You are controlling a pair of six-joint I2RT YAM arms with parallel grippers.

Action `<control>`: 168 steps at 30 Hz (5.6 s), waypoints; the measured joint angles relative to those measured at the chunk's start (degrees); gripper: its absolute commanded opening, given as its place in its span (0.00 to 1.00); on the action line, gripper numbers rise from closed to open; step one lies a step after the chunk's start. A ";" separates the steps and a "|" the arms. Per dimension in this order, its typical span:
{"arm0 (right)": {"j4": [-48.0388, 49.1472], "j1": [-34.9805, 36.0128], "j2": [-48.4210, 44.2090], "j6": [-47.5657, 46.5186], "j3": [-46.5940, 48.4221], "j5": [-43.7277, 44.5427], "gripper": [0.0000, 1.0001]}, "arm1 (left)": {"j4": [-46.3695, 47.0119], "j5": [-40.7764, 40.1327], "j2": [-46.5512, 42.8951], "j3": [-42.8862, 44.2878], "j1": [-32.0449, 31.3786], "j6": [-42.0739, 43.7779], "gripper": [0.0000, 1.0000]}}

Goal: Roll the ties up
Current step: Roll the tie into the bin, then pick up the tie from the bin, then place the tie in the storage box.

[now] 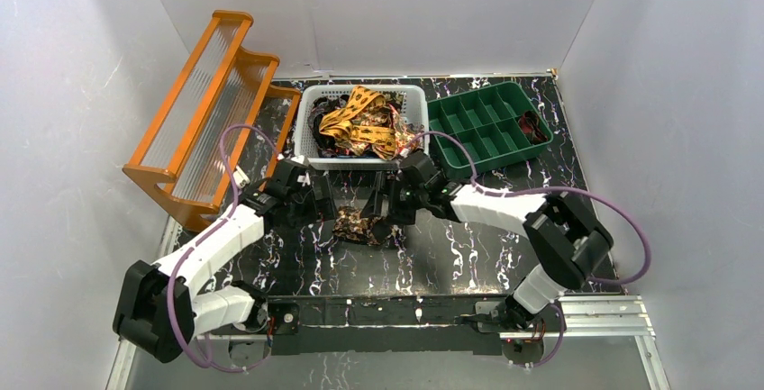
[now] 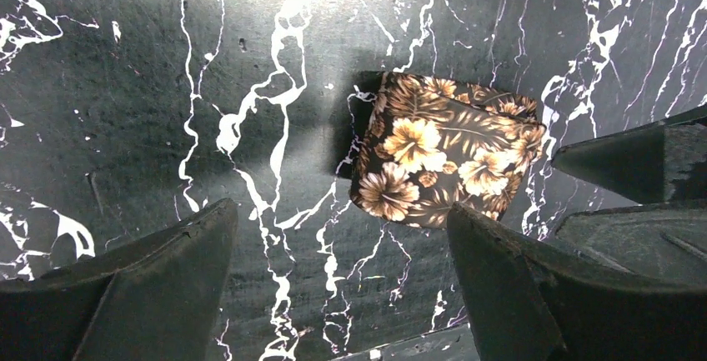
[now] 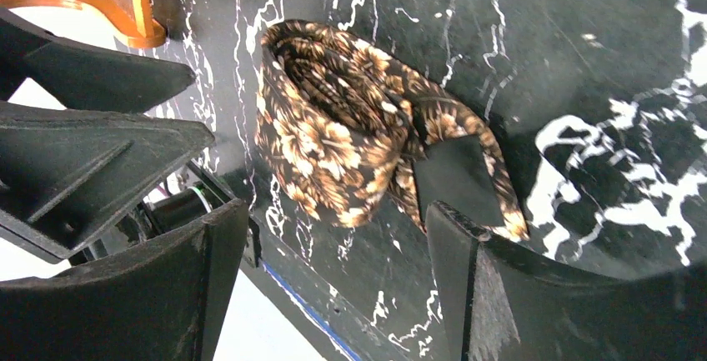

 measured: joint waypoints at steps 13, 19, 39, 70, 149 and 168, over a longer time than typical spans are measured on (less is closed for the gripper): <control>0.31 1.75 8.55 1.84 3.78 0.46 0.50 | 11.19 14.71 1.01 -7.54 6.73 -0.31 0.93; 0.94 1.75 8.76 1.57 2.43 0.39 0.43 | 15.50 18.29 2.78 -9.55 6.91 -0.57 0.93; 5.35 -1.86 8.17 0.63 -2.51 -5.20 0.44 | 34.14 30.93 12.90 -12.24 6.95 -2.56 0.86; 7.52 -3.28 10.49 0.55 -3.06 -8.81 0.33 | 54.12 33.92 19.54 -18.14 0.76 -13.09 0.46; 37.13 -13.70 -14.67 -5.51 -10.99 -56.06 0.96 | 0.94 39.82 -0.55 18.34 -13.09 19.04 0.06; 25.46 -10.62 -18.10 -10.97 -7.56 -52.59 0.97 | 3.30 36.85 -0.33 15.54 -13.16 17.29 0.05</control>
